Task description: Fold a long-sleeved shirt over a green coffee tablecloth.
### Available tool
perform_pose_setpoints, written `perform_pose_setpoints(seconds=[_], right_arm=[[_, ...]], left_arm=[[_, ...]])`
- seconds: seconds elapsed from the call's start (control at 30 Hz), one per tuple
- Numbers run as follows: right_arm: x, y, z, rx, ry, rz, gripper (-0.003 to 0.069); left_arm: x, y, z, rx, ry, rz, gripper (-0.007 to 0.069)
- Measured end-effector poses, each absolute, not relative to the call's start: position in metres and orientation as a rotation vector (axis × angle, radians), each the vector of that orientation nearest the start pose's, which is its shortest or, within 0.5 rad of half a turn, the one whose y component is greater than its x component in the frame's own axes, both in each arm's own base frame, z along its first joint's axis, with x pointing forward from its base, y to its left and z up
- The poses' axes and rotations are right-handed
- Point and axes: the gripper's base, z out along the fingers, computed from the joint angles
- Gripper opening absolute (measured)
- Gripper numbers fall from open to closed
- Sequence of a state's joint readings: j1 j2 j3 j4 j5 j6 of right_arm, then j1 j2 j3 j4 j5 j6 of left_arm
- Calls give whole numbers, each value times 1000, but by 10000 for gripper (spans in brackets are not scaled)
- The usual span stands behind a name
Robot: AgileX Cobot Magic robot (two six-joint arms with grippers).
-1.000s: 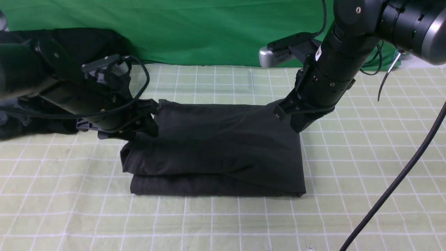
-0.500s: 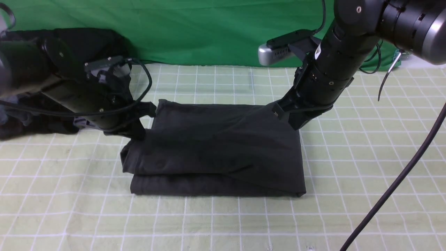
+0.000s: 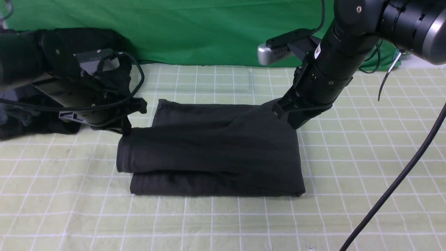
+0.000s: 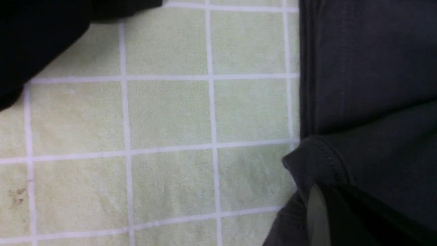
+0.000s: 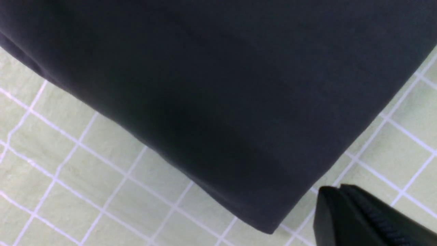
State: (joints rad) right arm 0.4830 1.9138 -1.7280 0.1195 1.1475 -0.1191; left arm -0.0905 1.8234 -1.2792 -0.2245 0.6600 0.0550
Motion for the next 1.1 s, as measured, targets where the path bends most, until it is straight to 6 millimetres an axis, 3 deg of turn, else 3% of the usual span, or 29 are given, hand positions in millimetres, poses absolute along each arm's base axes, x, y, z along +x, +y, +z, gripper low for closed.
perform_pose_setpoints(seconds=[0.27, 0.37, 0.57, 0.67, 0.73, 0.83, 0.87, 0.93, 1.1], right_arm=[[356, 201, 287, -820, 2758, 280, -2], [353, 201, 286, -850, 2769, 298, 0], [347, 198, 268, -871, 2834, 290, 11], [345, 198, 259, -864, 2850, 303, 13], [346, 201, 258, -838, 2829, 341, 14], [352, 210, 258, -755, 2763, 448, 14], [352, 210, 258, -750, 2759, 452, 14], [357, 213, 249, -732, 2770, 460, 6], [366, 217, 212, -683, 2866, 449, -1]], left_arm=[[383, -46, 204, 19, 2716, -226, 14], [384, -45, 209, 46, 2705, -192, 73], [382, -38, 248, 18, 2681, -105, 288], [376, -45, 268, -33, 2657, -199, 316], [373, -57, 274, -12, 2639, -298, 295], [366, -106, 275, 142, 2594, -526, 101], [366, -108, 274, 149, 2596, -528, 101], [363, -130, 260, 182, 2615, -586, 22], [360, -146, 211, 192, 2744, -595, -5]])
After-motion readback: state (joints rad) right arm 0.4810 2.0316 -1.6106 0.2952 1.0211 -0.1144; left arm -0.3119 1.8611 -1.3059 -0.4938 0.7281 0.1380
